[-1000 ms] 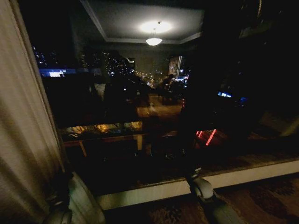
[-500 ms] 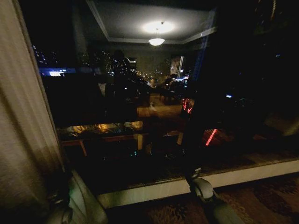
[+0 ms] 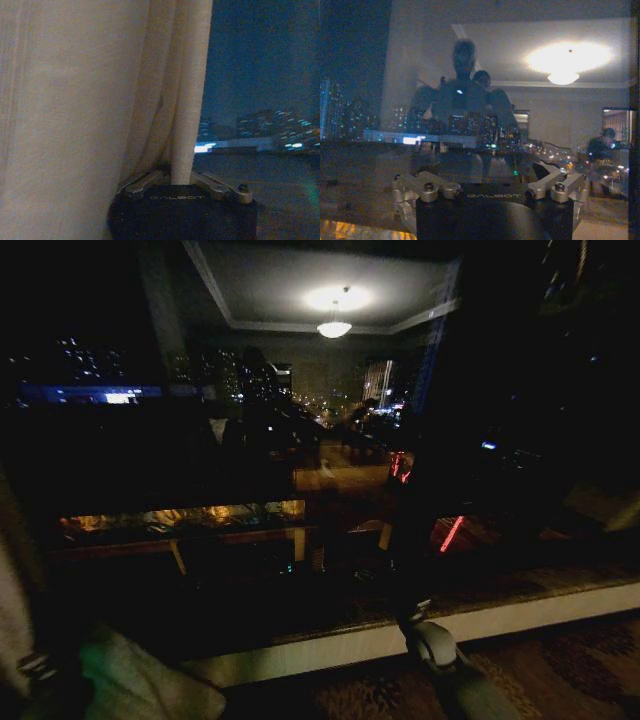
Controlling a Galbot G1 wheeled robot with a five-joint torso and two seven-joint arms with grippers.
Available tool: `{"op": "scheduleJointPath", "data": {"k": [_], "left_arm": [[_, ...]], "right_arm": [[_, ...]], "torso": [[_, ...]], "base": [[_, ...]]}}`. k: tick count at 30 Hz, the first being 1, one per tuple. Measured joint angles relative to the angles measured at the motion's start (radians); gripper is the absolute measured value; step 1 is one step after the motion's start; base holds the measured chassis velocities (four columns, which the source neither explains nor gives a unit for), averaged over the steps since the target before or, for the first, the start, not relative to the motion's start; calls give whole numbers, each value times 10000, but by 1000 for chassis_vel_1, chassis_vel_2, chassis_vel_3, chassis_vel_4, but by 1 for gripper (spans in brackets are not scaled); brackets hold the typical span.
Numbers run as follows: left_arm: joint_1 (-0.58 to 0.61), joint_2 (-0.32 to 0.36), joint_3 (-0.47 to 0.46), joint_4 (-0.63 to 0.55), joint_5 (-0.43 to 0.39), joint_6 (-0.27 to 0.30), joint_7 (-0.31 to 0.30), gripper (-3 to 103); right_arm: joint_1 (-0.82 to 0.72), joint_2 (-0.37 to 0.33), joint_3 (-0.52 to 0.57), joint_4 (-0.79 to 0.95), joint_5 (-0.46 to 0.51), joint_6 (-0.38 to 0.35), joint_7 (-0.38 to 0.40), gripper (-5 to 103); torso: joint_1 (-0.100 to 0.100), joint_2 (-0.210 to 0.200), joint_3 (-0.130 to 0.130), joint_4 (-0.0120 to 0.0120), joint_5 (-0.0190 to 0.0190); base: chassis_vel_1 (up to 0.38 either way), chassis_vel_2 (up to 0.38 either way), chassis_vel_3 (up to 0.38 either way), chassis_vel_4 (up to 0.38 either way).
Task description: Open the curtains by pulling them apart, changing their state from closed to fully open.
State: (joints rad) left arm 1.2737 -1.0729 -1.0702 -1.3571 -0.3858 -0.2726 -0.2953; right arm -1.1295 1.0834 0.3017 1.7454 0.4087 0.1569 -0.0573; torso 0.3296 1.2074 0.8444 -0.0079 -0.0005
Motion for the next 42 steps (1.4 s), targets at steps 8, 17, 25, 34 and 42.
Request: {"op": "scheduleJointPath", "data": {"k": [8, 17, 25, 34, 42], "left_arm": [[-744, 1160, -692, 2077, 416, -156, -351, 0], [-1577, 1928, -1010, 3946, 1382, -677, -727, 0], [-1156, 1152, -822, 2957, 1964, -278, -902, 6], [662, -878, -724, -74, 2494, -1182, -330, 38], [1902, -2095, 547, -2281, 1677, -1426, 665, 64]], "right_arm": [[0, 0, 0, 2, 0, 0, 0, 100], [0, 0, 0, 2, 0, 0, 0, 100], [-1, 0, 0, 2, 0, 0, 0, 100], [-1, 0, 0, 2, 0, 0, 0, 100], [0, 0, -1, 2, 0, 0, 0, 100]], "torso": [[-1, 1, 0, 0, -2], [-1, 1, 0, -1, 3], [-1, 1, -1, -2, 5], [-3, 1, -2, 0, 3], [-2, 2, -2, -2, 9]], "base": [[0, 0, 0, 0], [0, 0, 0, 0], [0, 0, 0, 0], [0, 0, 0, 0], [0, 0, 0, 0]]}}
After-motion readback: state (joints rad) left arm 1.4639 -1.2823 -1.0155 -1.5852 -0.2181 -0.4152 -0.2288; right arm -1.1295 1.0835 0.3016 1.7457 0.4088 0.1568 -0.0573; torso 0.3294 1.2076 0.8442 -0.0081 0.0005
